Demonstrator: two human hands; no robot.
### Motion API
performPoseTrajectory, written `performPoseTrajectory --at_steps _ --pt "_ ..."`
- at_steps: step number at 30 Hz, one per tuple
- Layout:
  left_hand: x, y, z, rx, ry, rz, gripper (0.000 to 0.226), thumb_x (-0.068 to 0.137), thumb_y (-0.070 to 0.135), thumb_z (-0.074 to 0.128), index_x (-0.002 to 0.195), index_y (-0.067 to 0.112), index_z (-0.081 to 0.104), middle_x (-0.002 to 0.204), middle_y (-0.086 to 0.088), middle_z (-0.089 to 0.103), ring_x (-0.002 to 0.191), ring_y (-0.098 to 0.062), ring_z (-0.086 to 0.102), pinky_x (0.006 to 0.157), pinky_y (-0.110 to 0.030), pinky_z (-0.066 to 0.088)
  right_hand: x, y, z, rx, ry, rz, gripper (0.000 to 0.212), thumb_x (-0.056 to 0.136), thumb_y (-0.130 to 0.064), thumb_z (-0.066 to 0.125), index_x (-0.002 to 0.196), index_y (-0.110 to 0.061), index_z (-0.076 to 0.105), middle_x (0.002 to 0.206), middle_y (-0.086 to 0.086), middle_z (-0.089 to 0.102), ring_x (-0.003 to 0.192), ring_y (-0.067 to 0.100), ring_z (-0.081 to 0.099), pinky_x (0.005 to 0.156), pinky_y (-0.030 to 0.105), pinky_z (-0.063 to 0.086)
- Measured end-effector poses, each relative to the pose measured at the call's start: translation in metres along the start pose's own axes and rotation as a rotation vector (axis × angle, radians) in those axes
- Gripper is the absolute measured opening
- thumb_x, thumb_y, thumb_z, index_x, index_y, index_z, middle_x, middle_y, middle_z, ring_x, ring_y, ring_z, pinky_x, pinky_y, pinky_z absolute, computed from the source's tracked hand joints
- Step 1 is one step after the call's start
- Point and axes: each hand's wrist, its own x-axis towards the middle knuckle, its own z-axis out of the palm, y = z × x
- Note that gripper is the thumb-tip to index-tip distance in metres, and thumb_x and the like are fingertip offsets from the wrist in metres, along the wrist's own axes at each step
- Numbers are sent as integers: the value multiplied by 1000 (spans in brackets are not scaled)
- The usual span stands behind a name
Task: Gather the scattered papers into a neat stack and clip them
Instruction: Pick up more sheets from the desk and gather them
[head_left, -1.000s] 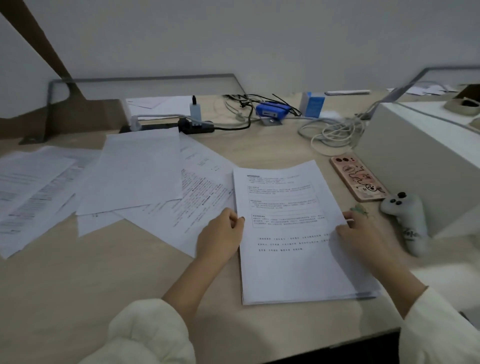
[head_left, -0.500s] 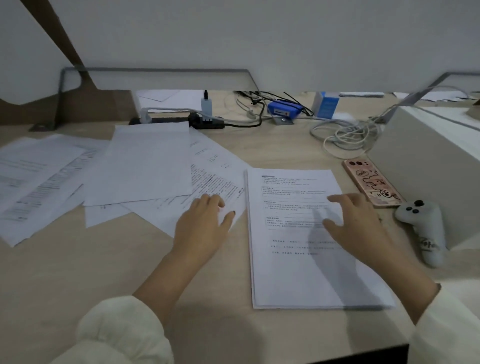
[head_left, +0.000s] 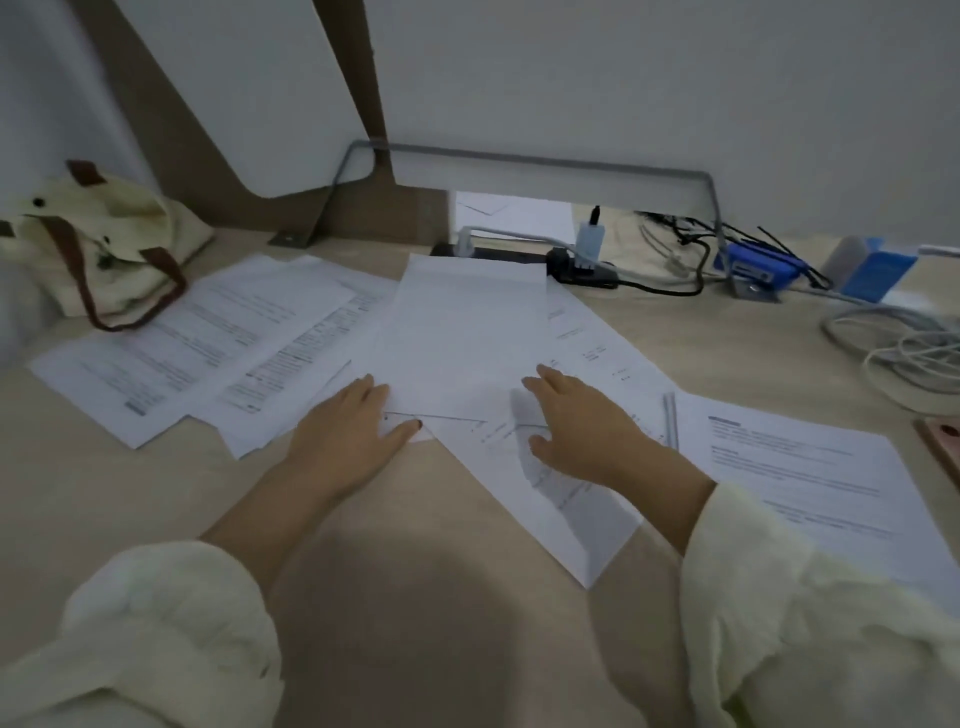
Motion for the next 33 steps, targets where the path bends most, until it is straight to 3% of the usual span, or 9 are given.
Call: performPoseTrajectory --at_steps 4,9,12,15,18,21,28,31,33 --pt "4 -4 2 59 92 46 59 95 47 37 139 8 38 149 -13 37 134 -24 39 107 -34 32 24 -4 10 -178 -46 -15 44 93 -22 43 134 -9 34 128 13 51 112 28 52 85 33 42" --pt "6 -11 2 177 171 154 49 84 46 42 84 6 71 81 -11 72 66 -23 71 53 -29 55 32 2 21 -402 108 -140 20 88 -10 50 107 -7 53 98 10 63 85 24 60 61 28 29" --pt "-2 -6 6 49 153 139 50 90 45 49 120 6 60 126 -13 61 113 -26 60 90 -36 49 32 6 29 -469 235 -180 35 42 -11 87 59 -12 57 47 1 54 38 12 31 42 22 18" --pt "-6 -7 12 34 116 90 61 93 51 35 143 15 32 154 -3 28 141 -17 26 113 -31 22 30 6 30 -448 269 -206 31 50 -10 86 59 -11 56 47 1 53 42 11 27 40 21 19" --pt "-15 -5 11 -19 100 65 62 94 52 33 146 18 26 157 0 20 144 -14 19 115 -30 16 25 10 32 -322 180 -252 21 94 -19 45 103 -5 57 98 11 63 82 24 59 59 32 43" --pt "-24 -3 11 -46 92 54 61 95 50 33 147 18 25 158 0 18 144 -14 16 116 -28 13 16 16 30 -284 133 -291 28 96 -12 34 120 -7 48 117 9 55 102 25 54 72 34 46" --pt "-42 2 12 -80 80 27 56 97 45 31 147 19 24 158 2 16 145 -12 15 114 -26 13 13 16 27 -342 131 -238 19 94 -6 41 110 -6 50 106 10 58 94 24 56 62 29 34" --pt "-49 3 11 -94 91 40 55 97 43 33 146 19 27 157 1 19 143 -12 18 114 -26 15 8 19 26 -370 232 -258 25 62 0 76 75 -9 57 64 4 58 50 17 48 38 20 11" --pt "-52 2 8 -156 122 57 55 95 43 39 144 19 31 155 1 26 140 -13 26 111 -26 20 1 16 18 -279 349 -266 32 56 2 80 63 -10 52 49 2 50 40 14 33 37 17 7"
